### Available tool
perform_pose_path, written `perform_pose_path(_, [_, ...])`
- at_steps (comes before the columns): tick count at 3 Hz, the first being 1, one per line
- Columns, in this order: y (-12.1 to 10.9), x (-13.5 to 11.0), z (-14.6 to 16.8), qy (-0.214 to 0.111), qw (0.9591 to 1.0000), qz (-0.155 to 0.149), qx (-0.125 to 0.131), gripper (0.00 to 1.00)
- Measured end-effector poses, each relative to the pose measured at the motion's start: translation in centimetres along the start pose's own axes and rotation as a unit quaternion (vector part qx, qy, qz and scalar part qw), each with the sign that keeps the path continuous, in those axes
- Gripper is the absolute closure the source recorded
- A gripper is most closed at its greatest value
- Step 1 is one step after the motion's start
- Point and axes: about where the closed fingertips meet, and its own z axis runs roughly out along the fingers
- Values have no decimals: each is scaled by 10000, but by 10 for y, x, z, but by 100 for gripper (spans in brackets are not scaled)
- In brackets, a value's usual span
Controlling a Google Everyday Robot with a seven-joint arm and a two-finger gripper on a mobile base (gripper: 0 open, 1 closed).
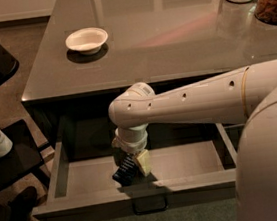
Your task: Pick rxbar blueberry from top drawer and place on counter
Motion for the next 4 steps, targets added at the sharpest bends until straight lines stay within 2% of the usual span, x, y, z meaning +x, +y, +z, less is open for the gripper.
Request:
perform_pose_path(1, [0,-2,-2,-56,9999,-49,79,42])
perform_pose_path(3, [-1,-3,-11,-55,9999,-49,79,89])
perform_pose_path(4, [-1,-2,-18,-3,9998,-16,222,100])
